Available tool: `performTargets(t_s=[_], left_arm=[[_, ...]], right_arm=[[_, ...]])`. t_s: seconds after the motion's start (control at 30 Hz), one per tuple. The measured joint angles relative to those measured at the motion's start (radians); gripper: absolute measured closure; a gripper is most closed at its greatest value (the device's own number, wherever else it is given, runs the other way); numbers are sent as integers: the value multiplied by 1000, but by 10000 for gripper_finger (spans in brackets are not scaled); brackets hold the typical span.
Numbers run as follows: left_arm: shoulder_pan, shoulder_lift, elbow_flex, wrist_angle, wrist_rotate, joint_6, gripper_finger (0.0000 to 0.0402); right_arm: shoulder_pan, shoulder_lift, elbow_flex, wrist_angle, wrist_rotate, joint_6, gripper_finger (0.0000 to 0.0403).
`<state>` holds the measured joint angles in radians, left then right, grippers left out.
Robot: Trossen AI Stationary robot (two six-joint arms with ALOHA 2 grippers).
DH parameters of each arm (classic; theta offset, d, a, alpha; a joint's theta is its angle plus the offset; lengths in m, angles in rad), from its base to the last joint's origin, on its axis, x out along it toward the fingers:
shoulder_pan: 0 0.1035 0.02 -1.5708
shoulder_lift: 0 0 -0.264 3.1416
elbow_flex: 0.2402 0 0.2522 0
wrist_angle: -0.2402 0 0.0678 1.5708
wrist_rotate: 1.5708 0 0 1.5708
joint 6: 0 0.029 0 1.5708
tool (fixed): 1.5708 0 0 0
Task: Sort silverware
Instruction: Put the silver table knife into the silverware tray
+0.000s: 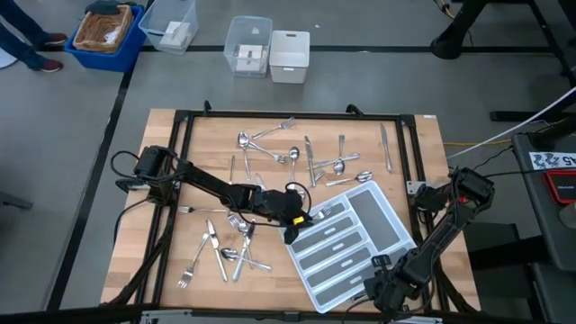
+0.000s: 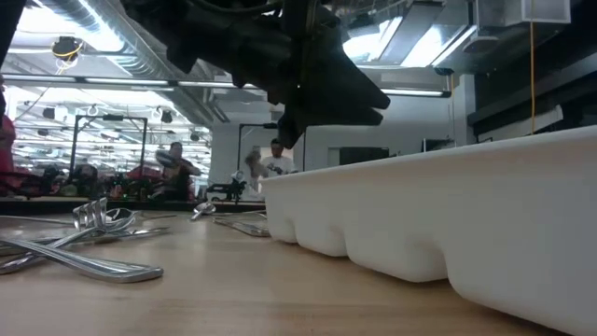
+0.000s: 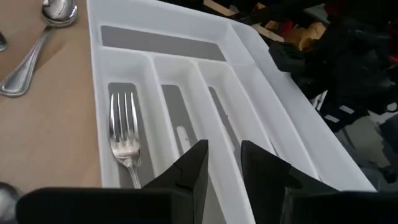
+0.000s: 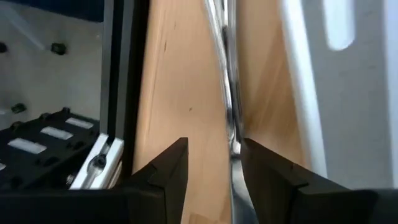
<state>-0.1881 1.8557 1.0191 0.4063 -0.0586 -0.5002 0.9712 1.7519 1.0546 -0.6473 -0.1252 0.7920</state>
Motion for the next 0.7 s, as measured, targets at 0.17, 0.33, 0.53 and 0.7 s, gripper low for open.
performTargets(t_s=[0.17, 0.33, 0.53, 0.7], left_arm=[[-13, 0, 0, -2, 0, 2, 316], [-23, 0, 0, -2, 0, 24, 316], [-23, 0, 0, -2, 0, 13, 316], [-23, 0, 0, -2, 0, 10, 316]], right_arm=[[-3, 1, -3, -27, 37, 18, 251], [-3, 1, -3, -116, 70, 85, 251], [-4, 1, -3, -76, 3, 87, 251], [-2, 1, -3, 9, -25, 87, 251]])
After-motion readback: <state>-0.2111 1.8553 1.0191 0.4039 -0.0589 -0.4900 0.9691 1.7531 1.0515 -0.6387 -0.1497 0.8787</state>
